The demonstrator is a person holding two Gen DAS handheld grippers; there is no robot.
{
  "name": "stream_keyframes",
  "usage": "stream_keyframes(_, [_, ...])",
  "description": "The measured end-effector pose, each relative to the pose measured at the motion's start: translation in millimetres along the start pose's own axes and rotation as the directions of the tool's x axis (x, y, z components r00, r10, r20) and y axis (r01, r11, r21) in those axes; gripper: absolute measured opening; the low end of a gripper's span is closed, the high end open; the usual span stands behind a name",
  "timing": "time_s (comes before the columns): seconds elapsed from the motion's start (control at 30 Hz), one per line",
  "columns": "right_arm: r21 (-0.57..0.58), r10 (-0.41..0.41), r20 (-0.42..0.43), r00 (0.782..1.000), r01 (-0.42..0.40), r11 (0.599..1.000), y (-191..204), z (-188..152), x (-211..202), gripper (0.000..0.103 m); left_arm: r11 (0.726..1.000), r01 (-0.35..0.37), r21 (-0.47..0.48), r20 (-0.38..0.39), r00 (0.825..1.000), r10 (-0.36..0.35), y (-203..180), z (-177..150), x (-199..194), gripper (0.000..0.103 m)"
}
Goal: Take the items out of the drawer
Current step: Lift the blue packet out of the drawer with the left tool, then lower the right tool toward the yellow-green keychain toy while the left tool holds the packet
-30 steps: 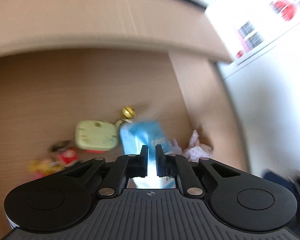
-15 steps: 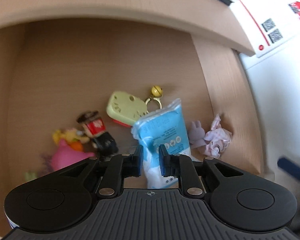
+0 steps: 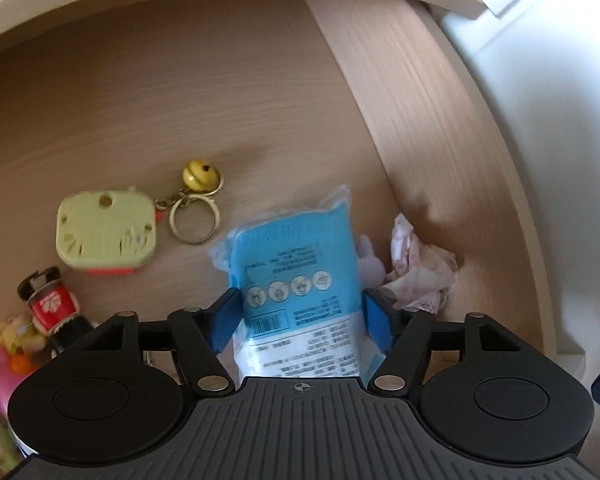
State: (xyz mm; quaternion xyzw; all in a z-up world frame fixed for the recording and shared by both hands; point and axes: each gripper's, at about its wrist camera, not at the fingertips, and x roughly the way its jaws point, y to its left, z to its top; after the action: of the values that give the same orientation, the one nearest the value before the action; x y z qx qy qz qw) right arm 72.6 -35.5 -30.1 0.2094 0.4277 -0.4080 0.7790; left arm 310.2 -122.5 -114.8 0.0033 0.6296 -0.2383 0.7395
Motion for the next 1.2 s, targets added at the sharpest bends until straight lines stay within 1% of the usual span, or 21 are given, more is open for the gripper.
stream_keyframes(0.03, [0.002,-0.003,-0.001,1.0,0.003,1.0,-0.2,0.0,0.1,0.103,1.0,-0.004,0.006,-0.009,1.0,0.004,0.4,0.3,-0.8,0.061])
stream_keyframes(0.1, [0.012,-0.008,0.002,1.0,0.008,1.0,-0.9,1.3,0.3,0.103,1.0,0.008,-0.013,-0.017,1.0,-0.008,7.2,-0.8,-7.8,0.056])
stream_keyframes(0.17, [0.025,-0.011,0.01,1.0,0.011,1.0,-2.5,4.6,0.9,0.103,0.995,0.057,-0.078,-0.031,0.998,-0.06,21.3,-5.9,-21.1,0.055])
stream_keyframes(0.2, [0.035,-0.011,0.015,1.0,0.01,0.999,-3.4,7.0,1.4,0.103,0.991,0.093,-0.1,-0.021,0.995,-0.095,29.5,-10.3,-32.2,0.055])
stream_keyframes(0.23, [0.05,-0.009,0.02,1.0,0.008,0.999,-4.5,10.0,2.5,0.103,0.987,0.117,-0.109,-0.001,0.993,-0.118,36.9,-15.1,-45.5,0.055])
stream_keyframes(0.33, [0.114,0.012,0.025,1.0,-0.015,0.993,-8.7,22.6,8.7,0.103,0.984,0.137,-0.11,0.082,0.988,-0.128,62.8,-29.7,-96.0,0.055])
stream_keyframes(0.37, [0.138,0.03,0.025,0.999,-0.033,0.99,-9.1,27.6,11.7,0.103,0.983,0.141,-0.12,0.114,0.985,-0.127,75.1,-34.2,-114.6,0.055])
stream_keyframes(0.43, [0.18,0.094,0.018,0.995,-0.096,0.979,-6.4,38.5,21.0,0.103,0.98,0.13,-0.148,0.165,0.981,-0.105,94.4,-33.8,-146.2,0.055])
stream_keyframes(0.5, [0.225,0.175,-0.024,0.984,-0.165,0.96,0.2,50.1,39.2,0.103,0.973,0.125,-0.192,0.214,0.973,-0.082,117.1,-38.5,-174.6,0.055])
stream_keyframes(0.53, [0.243,0.2,-0.058,0.978,-0.181,0.953,4.6,55.2,50.5,0.103,0.968,0.126,-0.217,0.241,0.968,-0.072,128.0,-42.4,-186.8,0.055])
stream_keyframes(0.63, [0.26,0.24,-0.161,0.957,-0.193,0.946,23.6,70.4,87.4,0.103,0.954,0.136,-0.267,0.303,0.952,-0.051,152.7,-52.7,-214.8,0.055])
stream_keyframes(0.67, [0.257,0.238,-0.193,0.952,-0.185,0.948,30.7,75.1,100.0,0.103,0.949,0.146,-0.281,0.321,0.946,-0.051,156.9,-56.6,-221.2,0.055])
stream_keyframes(0.7, [0.237,0.235,-0.231,0.944,-0.179,0.955,38.6,80.0,113.6,0.103,0.943,0.16,-0.292,0.335,0.941,-0.056,162.6,-60.8,-226.3,0.055])
stream_keyframes(0.8, [0.184,0.202,-0.309,0.93,-0.15,0.971,59.3,85.7,142.7,0.103,0.927,0.186,-0.326,0.356,0.932,-0.062,173.6,-74.0,-227.8,0.055])
stream_keyframes(0.9, [0.193,0.199,-0.368,0.908,-0.135,0.972,65.3,87.2,162.4,0.103,0.911,0.191,-0.367,0.368,0.929,-0.046,188.3,-88.8,-230.6,0.055])
stream_keyframes(0.97, [0.213,0.202,-0.4,0.894,-0.124,0.969,64.2,87.1,173.2,0.103,0.897,0.193,-0.399,0.37,0.928,-0.036,199.1,-98.5,-231.7,0.055])
stream_keyframes(1.03, [0.225,0.199,-0.421,0.885,-0.111,0.968,64.5,86.7,179.7,0.103,0.883,0.193,-0.428,0.367,0.93,-0.026,208.7,-105.9,-231.5,0.055])
stream_keyframes(1.2, [0.209,0.154,-0.473,0.867,-0.059,0.976,69.5,79.6,190.6,0.103,0.854,0.208,-0.477,0.373,0.928,-0.017,227.9,-115.0,-229.9,0.055])
